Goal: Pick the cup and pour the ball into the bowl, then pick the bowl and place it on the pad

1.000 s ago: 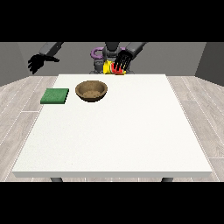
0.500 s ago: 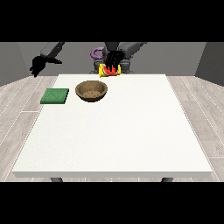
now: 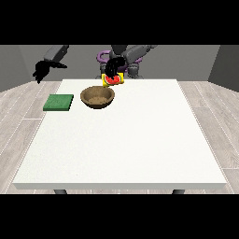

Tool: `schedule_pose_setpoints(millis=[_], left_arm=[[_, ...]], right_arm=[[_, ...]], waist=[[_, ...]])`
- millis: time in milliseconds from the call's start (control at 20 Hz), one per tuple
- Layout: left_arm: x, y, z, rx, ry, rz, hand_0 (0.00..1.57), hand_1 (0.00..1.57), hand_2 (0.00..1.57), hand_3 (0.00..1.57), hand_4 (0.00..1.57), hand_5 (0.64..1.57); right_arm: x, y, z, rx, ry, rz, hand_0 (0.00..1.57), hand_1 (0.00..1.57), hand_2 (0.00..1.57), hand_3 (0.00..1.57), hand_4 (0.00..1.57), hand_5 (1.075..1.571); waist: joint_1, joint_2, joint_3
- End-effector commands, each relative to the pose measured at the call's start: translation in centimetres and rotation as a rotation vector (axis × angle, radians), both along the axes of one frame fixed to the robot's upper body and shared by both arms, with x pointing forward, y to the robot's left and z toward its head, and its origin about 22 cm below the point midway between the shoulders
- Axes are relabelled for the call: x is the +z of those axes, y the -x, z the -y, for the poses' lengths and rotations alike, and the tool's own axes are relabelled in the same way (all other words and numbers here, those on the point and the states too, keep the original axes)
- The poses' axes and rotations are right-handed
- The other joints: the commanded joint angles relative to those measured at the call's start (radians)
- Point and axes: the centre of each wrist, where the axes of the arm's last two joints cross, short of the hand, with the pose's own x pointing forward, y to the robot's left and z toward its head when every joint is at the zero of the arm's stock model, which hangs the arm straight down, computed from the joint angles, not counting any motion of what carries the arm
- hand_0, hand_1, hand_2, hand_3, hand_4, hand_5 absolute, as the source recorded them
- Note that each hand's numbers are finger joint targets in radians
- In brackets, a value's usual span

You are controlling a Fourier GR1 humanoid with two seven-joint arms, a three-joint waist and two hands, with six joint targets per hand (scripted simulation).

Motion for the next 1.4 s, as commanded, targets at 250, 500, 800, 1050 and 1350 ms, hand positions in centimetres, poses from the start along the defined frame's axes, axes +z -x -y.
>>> schedule_pose_setpoints(millis=[250, 500, 800, 1050, 1350], left_arm=[[4.6, -0.6, 3.1, -0.035, -0.319, 0.094, 0.77, 0.77, 1.57, 1.57, 1.20, 1.416], [5.5, -1.2, 2.5, -0.084, -0.430, 0.181, 1.55, 1.55, 1.57, 1.57, 1.19, 1.466], [7.4, -0.6, 3.0, -0.090, -0.421, 0.203, 1.51, 1.51, 1.57, 1.57, 1.21, 1.459], [8.1, -0.8, 0.5, -0.048, 0.066, 0.052, 0.00, 0.00, 1.57, 1.57, 1.27, 1.452], [9.0, -3.4, -7.7, 0.033, 0.453, 0.031, 0.37, 0.37, 1.57, 1.57, 0.86, 1.568]], right_arm=[[-1.2, 1.2, 1.0, 0.010, -0.005, -0.020, 0.00, 0.00, 0.00, 0.24, 0.00, 1.521], [0.2, 0.3, 1.5, -0.032, 0.003, -0.036, 0.00, 0.00, 0.00, 0.21, 0.00, 1.517], [-0.5, 2.2, 3.9, -0.058, -0.026, -0.041, 0.00, 0.00, 0.00, 0.00, 0.20, 1.546], [-2.3, 2.4, 2.0, -0.102, -0.072, -0.069, 0.00, 0.00, 0.00, 0.00, 0.43, 1.555], [-0.8, 1.7, 2.8, -0.120, -0.084, -0.062, 0.00, 0.00, 0.00, 0.00, 0.48, 1.561]], waist=[[-0.009, -0.023, 0.0008], [0.041, -0.028, 0.0000], [0.073, 0.015, 0.0003], [0.140, -0.004, -0.0026], [0.233, 0.058, -0.0047]])
